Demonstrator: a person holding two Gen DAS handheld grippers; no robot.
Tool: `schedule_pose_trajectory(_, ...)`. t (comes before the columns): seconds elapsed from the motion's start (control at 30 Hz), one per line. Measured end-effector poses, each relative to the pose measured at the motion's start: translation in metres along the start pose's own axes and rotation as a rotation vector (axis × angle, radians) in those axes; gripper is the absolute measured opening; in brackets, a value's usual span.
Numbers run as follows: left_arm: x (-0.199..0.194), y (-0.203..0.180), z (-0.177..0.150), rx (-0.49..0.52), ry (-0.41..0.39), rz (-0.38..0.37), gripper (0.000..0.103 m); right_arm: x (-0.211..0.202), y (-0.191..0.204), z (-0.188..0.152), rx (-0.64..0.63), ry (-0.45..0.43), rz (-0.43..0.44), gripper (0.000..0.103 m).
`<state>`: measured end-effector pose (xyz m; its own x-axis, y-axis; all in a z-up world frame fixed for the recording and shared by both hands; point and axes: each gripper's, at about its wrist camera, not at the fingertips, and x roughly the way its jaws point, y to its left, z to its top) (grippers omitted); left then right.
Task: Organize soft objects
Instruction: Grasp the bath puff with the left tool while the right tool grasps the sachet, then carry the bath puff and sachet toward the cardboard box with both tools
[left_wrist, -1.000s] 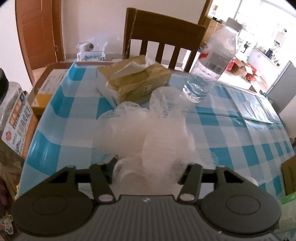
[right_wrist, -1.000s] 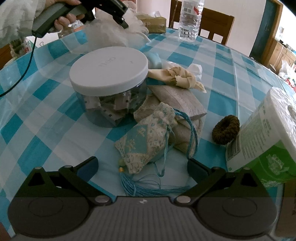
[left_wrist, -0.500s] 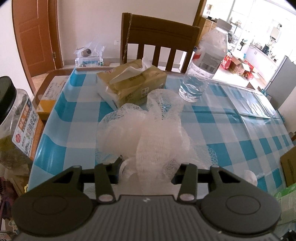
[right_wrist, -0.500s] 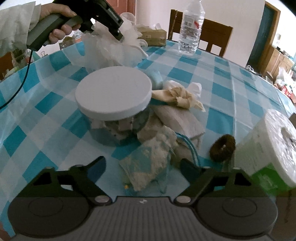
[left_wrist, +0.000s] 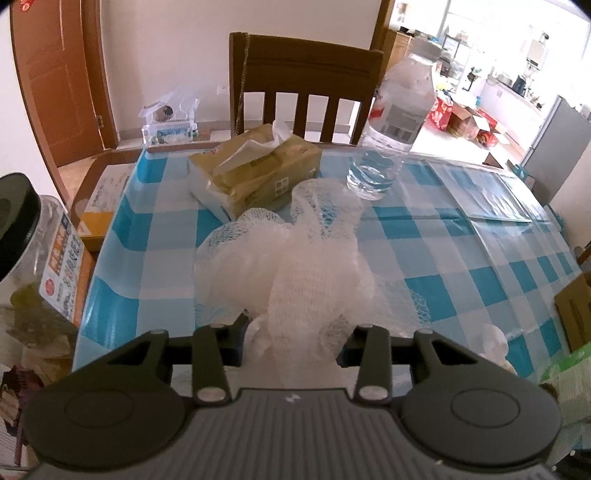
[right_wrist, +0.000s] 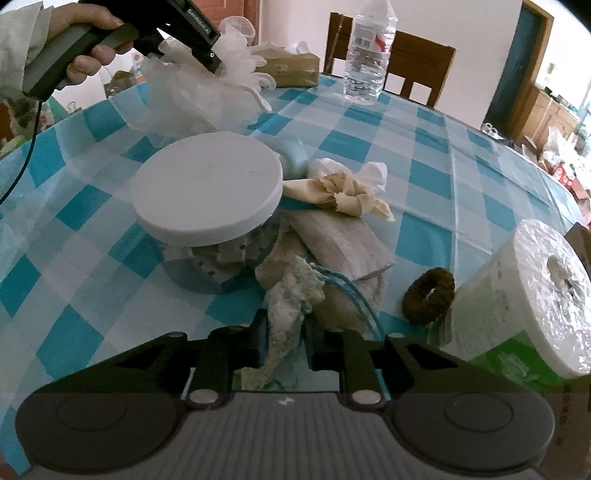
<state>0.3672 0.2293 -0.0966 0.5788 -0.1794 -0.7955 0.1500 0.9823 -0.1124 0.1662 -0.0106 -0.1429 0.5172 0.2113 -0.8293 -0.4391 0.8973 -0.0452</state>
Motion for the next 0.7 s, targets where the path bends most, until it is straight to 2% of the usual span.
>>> schedule_pose_trajectory(0.23, -0.019, -0.003, -0.004, 0.039, -0.005, 0.0, 0.038, -0.016, 0.0, -0.001, -0.021, -0.018, 0.03, 0.016)
schedule_pose_trajectory(0.7, -0.084, -0.027, -0.021, 0.131, -0.014, -0.019, 0.037, -0.061, -0.007, -0.007, -0.07, -0.037, 0.074, 0.016)
